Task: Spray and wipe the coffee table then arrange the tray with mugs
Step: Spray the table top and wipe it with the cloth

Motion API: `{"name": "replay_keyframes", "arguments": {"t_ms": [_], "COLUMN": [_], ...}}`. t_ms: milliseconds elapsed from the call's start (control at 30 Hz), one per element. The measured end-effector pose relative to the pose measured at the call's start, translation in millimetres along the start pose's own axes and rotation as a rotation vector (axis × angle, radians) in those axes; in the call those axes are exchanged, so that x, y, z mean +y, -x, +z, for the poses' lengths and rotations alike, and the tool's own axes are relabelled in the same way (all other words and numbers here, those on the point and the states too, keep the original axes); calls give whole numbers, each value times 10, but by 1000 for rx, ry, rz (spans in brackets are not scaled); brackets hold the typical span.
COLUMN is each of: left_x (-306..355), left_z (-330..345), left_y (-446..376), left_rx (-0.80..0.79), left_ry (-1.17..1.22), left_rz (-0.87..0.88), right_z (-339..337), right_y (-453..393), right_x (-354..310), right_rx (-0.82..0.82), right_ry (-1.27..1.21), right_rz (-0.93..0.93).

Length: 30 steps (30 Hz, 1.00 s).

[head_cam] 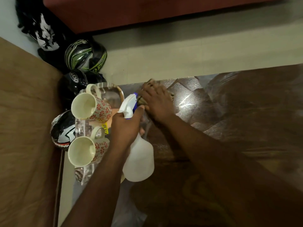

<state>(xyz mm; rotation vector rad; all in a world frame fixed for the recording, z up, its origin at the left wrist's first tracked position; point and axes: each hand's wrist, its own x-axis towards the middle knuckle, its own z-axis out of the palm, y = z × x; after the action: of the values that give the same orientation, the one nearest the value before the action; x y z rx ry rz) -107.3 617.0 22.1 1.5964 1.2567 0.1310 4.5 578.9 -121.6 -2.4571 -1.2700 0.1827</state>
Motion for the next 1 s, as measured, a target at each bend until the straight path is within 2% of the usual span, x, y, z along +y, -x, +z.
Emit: {"name": "replay_keyframes", "arguments": {"t_ms": [67, 133, 200, 333, 400, 433, 500, 633, 733, 800, 867, 1000], "left_x": [21, -5, -35, -39, -1, 8, 21, 74, 29, -41, -144, -338], "left_z": [-6, -27, -37, -25, 32, 72, 173, 337, 331, 289, 247, 149], "left_y": [25, 34, 25, 39, 96, 116, 127, 166, 205, 234, 252, 377], "left_rx": [-23, -9, 16, -43, -83, -76, -55, -109, -117, -87, -63, -87], "left_ry": [13, 5, -26, 39, 71, 76, 52, 19, 6, -26, -13, -16], "left_rz": [3, 29, 38, 54, 71, 68, 44, -12, -14, -34, -68, -89], "right_z": [-67, -221, -441, -832, -808, -744, -540, -221, -329, -426, -505, -430], "right_y": [238, 492, 657, 603, 416, 319, 202, 652, 1326, 1583, 1667, 1484], "right_x": [141, 442, 835, 1635, 1615, 1483, 1083, 391, 376, 632, 818, 511], "right_rx": [-48, -68, -28, 126, 191, 182, 100, -4, -132, -177, -150, 39], "right_ry": [15, 28, 46, 170, 141, 135, 118, 35, 41, 92, 85, 34], "right_rz": [-202, -233, -30, 420, 612, 643, 509, 5, -296, -409, -258, 257]}}
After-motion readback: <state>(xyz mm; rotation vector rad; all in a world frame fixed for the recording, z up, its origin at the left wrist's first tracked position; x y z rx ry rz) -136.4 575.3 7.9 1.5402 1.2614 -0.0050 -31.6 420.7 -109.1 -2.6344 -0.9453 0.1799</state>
